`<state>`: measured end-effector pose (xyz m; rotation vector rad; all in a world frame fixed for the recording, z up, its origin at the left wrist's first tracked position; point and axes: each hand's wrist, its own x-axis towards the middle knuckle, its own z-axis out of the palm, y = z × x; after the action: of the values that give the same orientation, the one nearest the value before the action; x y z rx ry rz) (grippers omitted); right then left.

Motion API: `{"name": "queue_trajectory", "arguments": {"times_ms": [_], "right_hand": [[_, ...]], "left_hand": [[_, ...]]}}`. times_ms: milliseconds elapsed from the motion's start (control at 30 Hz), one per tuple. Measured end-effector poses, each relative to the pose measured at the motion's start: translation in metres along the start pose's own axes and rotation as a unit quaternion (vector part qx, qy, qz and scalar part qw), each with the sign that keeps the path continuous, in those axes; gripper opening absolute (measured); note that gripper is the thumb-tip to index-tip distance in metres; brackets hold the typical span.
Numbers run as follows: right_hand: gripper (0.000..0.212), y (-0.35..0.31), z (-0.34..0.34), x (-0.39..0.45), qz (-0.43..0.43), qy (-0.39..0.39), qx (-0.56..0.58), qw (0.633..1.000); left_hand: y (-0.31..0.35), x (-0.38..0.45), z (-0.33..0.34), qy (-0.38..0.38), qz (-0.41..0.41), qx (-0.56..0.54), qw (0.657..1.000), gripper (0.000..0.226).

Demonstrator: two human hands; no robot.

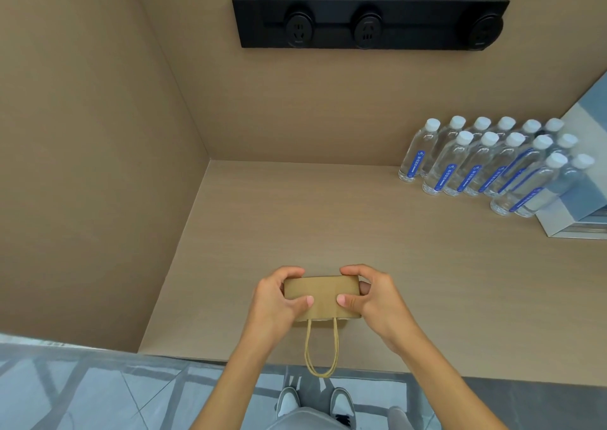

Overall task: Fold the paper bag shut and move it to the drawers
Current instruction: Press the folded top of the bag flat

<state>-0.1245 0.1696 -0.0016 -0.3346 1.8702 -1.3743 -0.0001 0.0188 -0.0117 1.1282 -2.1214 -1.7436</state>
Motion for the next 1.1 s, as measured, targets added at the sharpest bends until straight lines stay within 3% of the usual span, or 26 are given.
{"name": "queue_trajectory", "arguments": {"times_ms": [267, 367, 500, 700, 933, 1100], "right_hand": [[0.036, 0.017, 0.007, 0.012, -0.059, 0.087, -0.208, 0.973], [0.027, 0.025, 0.005, 0.016, -0.050, 0.130, -0.183, 0.973], [0.022, 0.031, 0.005, 0.018, -0.045, 0.139, -0.113, 0.983], [0.006, 0.034, 0.008, 0.015, -0.049, 0.155, -0.035, 0.986], [0.007, 0.028, -0.041, -0.034, -0.069, 0.261, 0.022, 0.963], [0.010, 0.038, -0.102, -0.104, -0.078, 0.399, 0.046, 0.913]], "left_hand": [[-0.005, 0.006, 0.004, 0.068, 0.020, 0.127, 0.989, 0.028], [-0.012, 0.010, 0.003, 0.101, 0.006, 0.110, 0.989, 0.025], [-0.020, 0.012, 0.000, 0.082, 0.003, 0.071, 0.994, 0.014], [-0.024, 0.014, 0.000, 0.070, 0.041, 0.056, 0.995, 0.028], [0.013, 0.019, 0.034, -0.041, 0.104, 0.004, 0.994, 0.013], [0.060, -0.004, 0.111, -0.166, 0.161, -0.011, 0.973, 0.028]]}}
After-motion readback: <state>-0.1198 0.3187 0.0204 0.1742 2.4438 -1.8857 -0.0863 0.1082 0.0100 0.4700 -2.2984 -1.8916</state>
